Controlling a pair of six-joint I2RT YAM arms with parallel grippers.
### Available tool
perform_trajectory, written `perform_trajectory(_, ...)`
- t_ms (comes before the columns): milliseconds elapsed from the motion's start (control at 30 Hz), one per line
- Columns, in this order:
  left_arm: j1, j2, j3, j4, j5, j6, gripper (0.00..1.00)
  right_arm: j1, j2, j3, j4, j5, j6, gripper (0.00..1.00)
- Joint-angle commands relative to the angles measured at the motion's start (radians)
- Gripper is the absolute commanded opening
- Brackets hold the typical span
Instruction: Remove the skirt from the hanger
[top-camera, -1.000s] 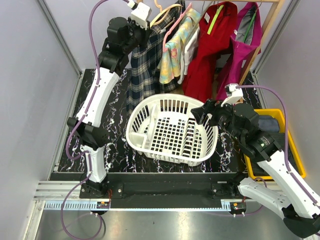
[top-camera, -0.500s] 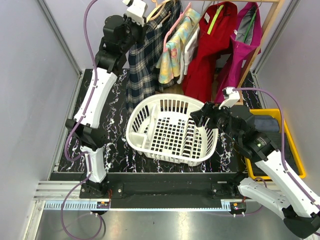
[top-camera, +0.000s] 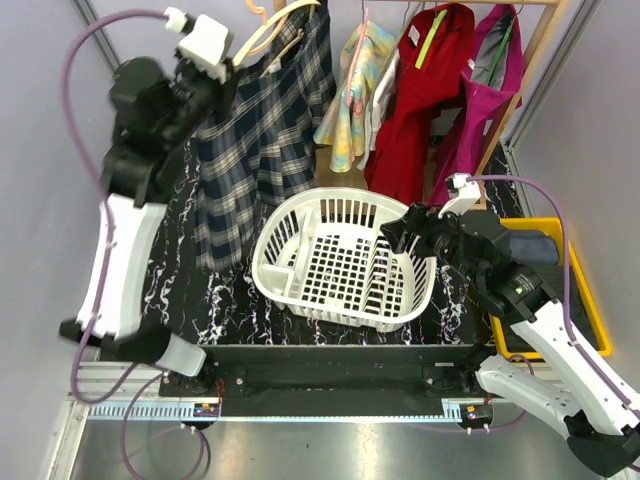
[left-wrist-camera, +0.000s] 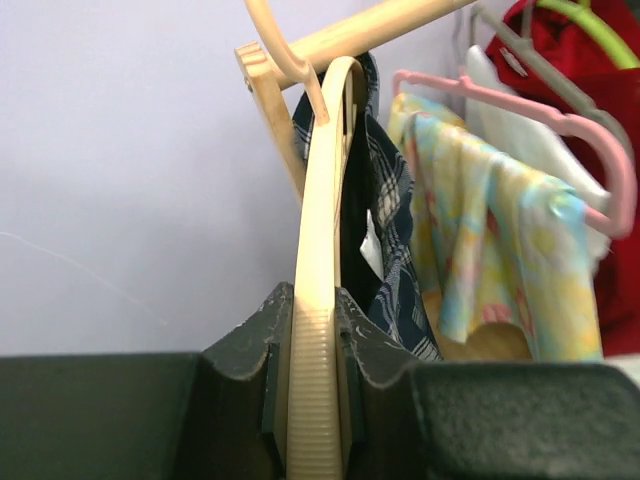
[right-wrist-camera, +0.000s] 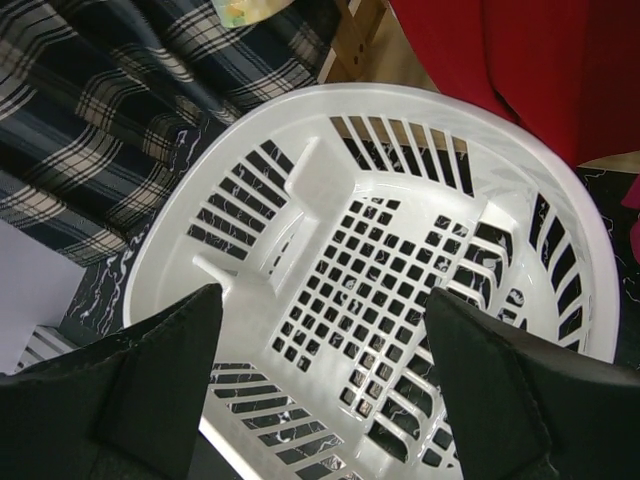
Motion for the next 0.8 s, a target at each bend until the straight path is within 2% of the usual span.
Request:
perform_trajectory(0, 0.002, -0.243, -0.104, 0.120, 0.090, 0.081, 0.00, 0.008, 0.022, 0.066, 0.042, -0.032, 0.007, 0.91)
perform_trajectory(200, 0.002, -0.420, -0.171, -0.134, 0.181, 0.103, 0.00, 0.008, 0.052, 0.127, 0.056, -0.081, -0.011, 1.00)
perform_trajectory(267, 0.002, -0.475, -0.172, -0.208, 0.198, 0.117, 0.00, 0.008, 0.032, 0.118, 0.123, -0.130, -0.036, 1.00)
perform_trajectory(367, 0.002, -0.524, -0.140, -0.307, 0.196, 0.147, 0.00, 0.008, 0.001, 0.101, 0.249, -0.141, -0.082, 1.00)
perform_trajectory(467, 0.002, -0.539, -0.068, -0.396, 0.210, 0.176, 0.00, 0.008, 0.045, 0.174, 0.269, -0.179, -0.126, 1.00)
perform_trajectory(633, 0.002, -0.549, 0.035, -0.483, 0.320, 0.169, 0.00, 0.008, 0.136, 0.305, 0.277, -0.329, -0.188, 1.00)
perform_trajectory(767, 0.002, -0.566, 0.050, -0.492, 0.392, 0.124, 0.00, 0.008, 0.188, 0.339, 0.284, -0.333, -0.249, 1.00)
